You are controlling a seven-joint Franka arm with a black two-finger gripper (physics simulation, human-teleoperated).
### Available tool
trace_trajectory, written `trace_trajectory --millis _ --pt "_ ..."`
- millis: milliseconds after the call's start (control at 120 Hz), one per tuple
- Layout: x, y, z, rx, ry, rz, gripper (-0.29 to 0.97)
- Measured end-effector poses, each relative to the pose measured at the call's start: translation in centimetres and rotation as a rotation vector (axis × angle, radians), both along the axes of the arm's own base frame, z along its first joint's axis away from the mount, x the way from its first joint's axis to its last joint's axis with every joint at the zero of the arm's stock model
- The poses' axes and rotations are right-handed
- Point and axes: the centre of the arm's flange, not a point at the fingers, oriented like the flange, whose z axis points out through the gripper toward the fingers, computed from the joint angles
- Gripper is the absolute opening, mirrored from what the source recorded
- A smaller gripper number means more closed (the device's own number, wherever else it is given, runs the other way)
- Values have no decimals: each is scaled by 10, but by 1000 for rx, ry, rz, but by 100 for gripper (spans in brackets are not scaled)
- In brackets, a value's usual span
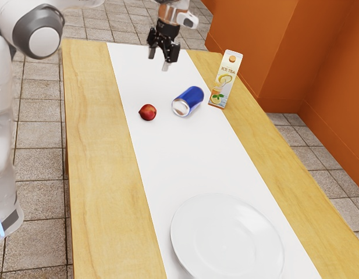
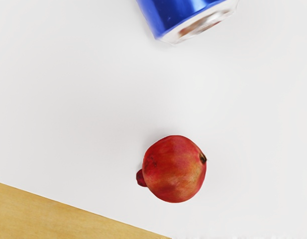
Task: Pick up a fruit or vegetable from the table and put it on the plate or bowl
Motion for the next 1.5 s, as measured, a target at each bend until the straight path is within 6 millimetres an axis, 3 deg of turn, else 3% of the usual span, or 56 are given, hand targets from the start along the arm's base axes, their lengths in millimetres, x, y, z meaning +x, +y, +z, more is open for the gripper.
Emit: trace_trajectory --millis 158,250,450,567,717,875,1083,1267,1500 --pt "-7 -2 -18 -15 -1 -4 66" --pt "-11 0 -3 32 -44 -14 66" --pt "-8 -1 -2 58 -94 -22 66" --pt "-4 -17 -8 28 -67 -46 66" --pt "2 -49 -31 -13 2 -104 66" --pt "-6 -81 -37 -42 23 -161 66" --pt "-25 -74 -36 -53 25 -140 66" --pt "-24 -97 -55 -62 64 -176 66" --pt "-24 -86 -71 -56 55 -143 66"
